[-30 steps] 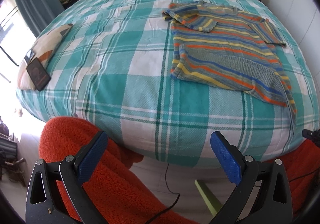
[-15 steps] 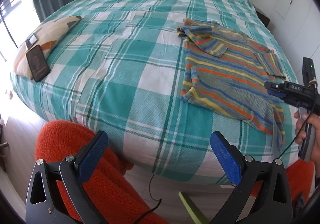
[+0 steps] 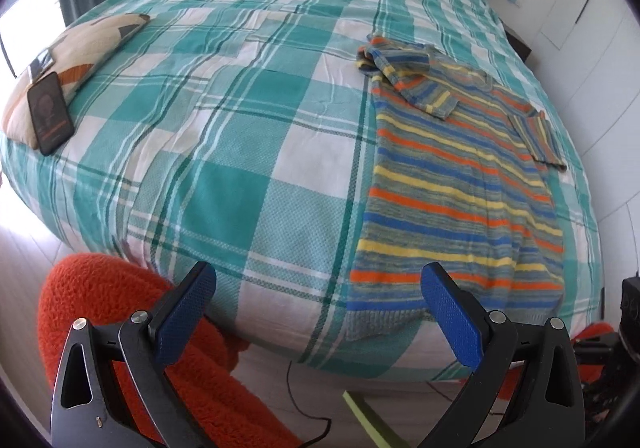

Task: Fold small clothes
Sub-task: 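Grasp the sweater hem with the right tool while the left tool grasps the hem, then lift the hem with both tools and fold it over toward the collar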

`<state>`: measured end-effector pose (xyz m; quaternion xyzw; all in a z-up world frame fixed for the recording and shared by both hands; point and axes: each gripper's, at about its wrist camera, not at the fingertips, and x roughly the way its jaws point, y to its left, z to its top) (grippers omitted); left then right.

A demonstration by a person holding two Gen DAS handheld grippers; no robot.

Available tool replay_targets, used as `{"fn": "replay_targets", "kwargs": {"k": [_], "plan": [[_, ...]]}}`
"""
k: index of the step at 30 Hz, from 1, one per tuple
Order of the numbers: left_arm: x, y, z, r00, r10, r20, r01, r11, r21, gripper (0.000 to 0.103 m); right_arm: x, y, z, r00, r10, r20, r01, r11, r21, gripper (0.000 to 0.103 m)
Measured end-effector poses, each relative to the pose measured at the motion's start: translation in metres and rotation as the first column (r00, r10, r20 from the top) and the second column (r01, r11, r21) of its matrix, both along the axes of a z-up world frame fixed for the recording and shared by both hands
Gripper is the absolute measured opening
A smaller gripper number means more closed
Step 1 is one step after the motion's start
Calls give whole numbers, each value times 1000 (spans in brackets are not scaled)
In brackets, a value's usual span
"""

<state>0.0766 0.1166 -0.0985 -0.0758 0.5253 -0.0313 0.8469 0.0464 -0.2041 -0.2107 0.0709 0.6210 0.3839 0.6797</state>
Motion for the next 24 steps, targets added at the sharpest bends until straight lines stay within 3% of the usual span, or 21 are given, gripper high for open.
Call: {"fn": "replay_targets", "kwargs": {"k": [1,2,3,5,6,7,9,11,12,13,14,15,16,19,21,24], "plan": [[10,-7,-12,999,-14,-41,14,1000,-7,102,7,-30,4,987,-163,-1,162,986,40,46],[18,-12,-28,996,-19,-86,18,1000,-1,102,13,-65,7,945,-327,-8,327,942,76,48],[23,-17,-44,991,-17,-136,20,1000,23,102,12,-100,8,878,-478,-22,477,872,106,51],[21,-24,-71,973,-26,-230,38,998,47,100,0,-151,5,760,-649,-43,650,754,91,52],[16,-26,-80,965,-42,-257,54,998,39,100,-5,-165,1,732,-680,-42,681,731,38,53],[11,-28,-86,960,-53,-275,65,997,37,98,-9,-175,-3,728,-685,-31,685,728,-22,54],[7,-34,-91,954,-69,-292,81,996,32,84,-15,-174,-12,759,-651,-19,645,756,-109,54],[8,-41,-94,951,-100,-292,104,995,-3,58,-13,-172,-23,783,-620,-52,614,784,-95,54],[8,-44,-95,951,-109,-289,110,994,-13,52,-6,-174,-29,785,-617,-57,613,787,-75,54],[8,-47,-94,952,-121,-280,121,993,-17,38,0,-170,-34,780,-623,-55,620,782,-55,52],[7,-50,-92,953,-142,-269,142,990,-19,11,-1,-168,-40,769,-636,-57,635,771,-36,49],[5,-52,-89,950,-166,-264,165,986,-27,4,8,-163,-50,772,-630,-83,631,776,-20,29],[2,-51,-83,952,-169,-256,171,985,-13,4,14,-155,-59,790,-601,-120,603,797,-23,5],[-11,-38,-59,962,-168,-217,176,984,21,3,7,-151,-55,811,-573,-121,566,820,-87,5],[-18,-29,-45,963,-174,-205,181,983,15,3,-7,-161,-28,808,-587,-57,576,806,-138,5],[-21,-33,-43,957,-196,-214,212,976,53,3,-21,-186,-2,778,-628,-5,616,766,-185,4]]}}
